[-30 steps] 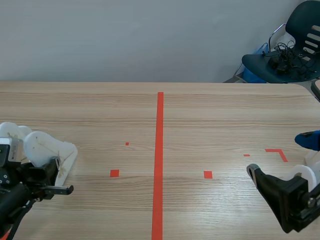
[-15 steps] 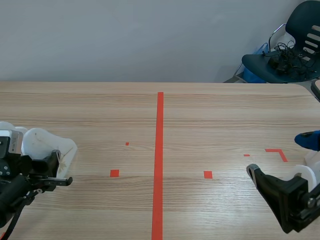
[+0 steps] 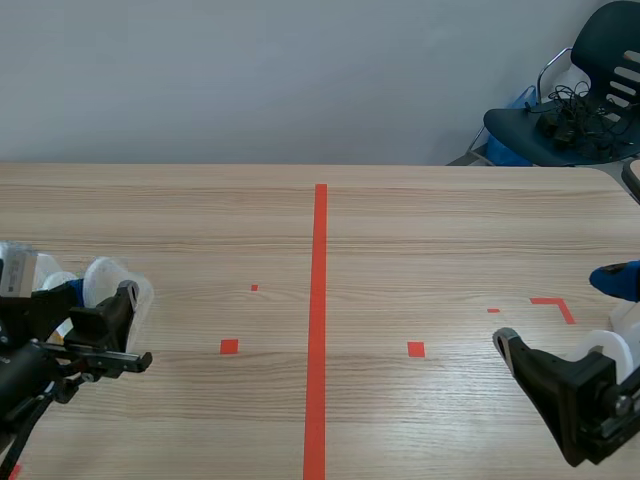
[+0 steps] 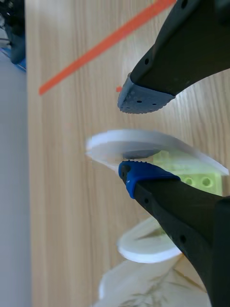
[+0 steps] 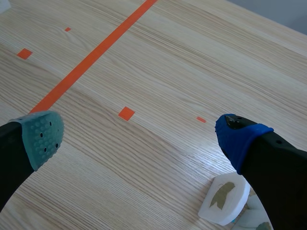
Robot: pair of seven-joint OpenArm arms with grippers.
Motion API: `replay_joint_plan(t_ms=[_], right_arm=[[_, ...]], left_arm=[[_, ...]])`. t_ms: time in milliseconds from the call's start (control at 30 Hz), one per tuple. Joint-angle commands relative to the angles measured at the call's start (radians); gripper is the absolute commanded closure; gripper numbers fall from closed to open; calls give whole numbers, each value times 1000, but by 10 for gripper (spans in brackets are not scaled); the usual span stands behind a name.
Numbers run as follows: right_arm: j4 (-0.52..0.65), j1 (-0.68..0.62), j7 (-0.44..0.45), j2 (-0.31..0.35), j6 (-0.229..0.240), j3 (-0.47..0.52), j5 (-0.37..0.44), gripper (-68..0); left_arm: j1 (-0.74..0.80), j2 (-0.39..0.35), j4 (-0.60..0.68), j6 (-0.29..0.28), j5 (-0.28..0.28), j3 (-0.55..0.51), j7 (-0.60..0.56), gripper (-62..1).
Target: Do the leaf sorting experiment
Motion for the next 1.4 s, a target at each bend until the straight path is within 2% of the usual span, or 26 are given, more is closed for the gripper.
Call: replay_joint_plan(t_ms=[0, 167, 333, 400, 500, 600, 700, 767, 967, 1067, 1200, 1367], right_arm=[[18, 12, 8, -1, -3, -4, 7, -679], [18, 12, 8, -1, -3, -4, 7, -679], [18, 12, 8, -1, -3, -4, 7, -679], [18, 12, 8, -1, -3, -4, 7, -679], [18, 12, 8, -1, -3, -4, 7, -679], [18, 12, 8, -1, -3, -4, 7, -679], [18, 12, 8, -1, -3, -4, 7, -679], [18, 12, 8, -1, -3, -4, 7, -679], [19, 15, 8, 0, -3, -4, 7, -679], [19, 26, 4, -1, -2, -4, 7, -679], [20, 29, 4, 0, -3, -4, 7, -679], [20, 29, 4, 0, -3, -4, 7, -679]], left_arm=[[5, -10, 49, 1, -5, -35, -17, -259], [14, -42, 155, 1, -5, -83, -5, -290], [41, -102, 275, -2, -7, -130, 86, -293], [77, -121, 344, -8, -18, -145, 106, -351], [150, -135, 458, -27, -23, -154, 112, -496], [233, -140, 552, -135, -65, -154, 138, -623], [305, -139, 594, -264, -159, -148, 176, -623], [337, -140, 597, -293, -183, -142, 191, -623], [357, -140, 580, -288, -170, -142, 319, -623], [356, -139, 563, -288, -168, -141, 320, -623], [353, -139, 541, -288, -103, -134, 313, -623], [351, -139, 531, -288, -102, -107, 298, -623]])
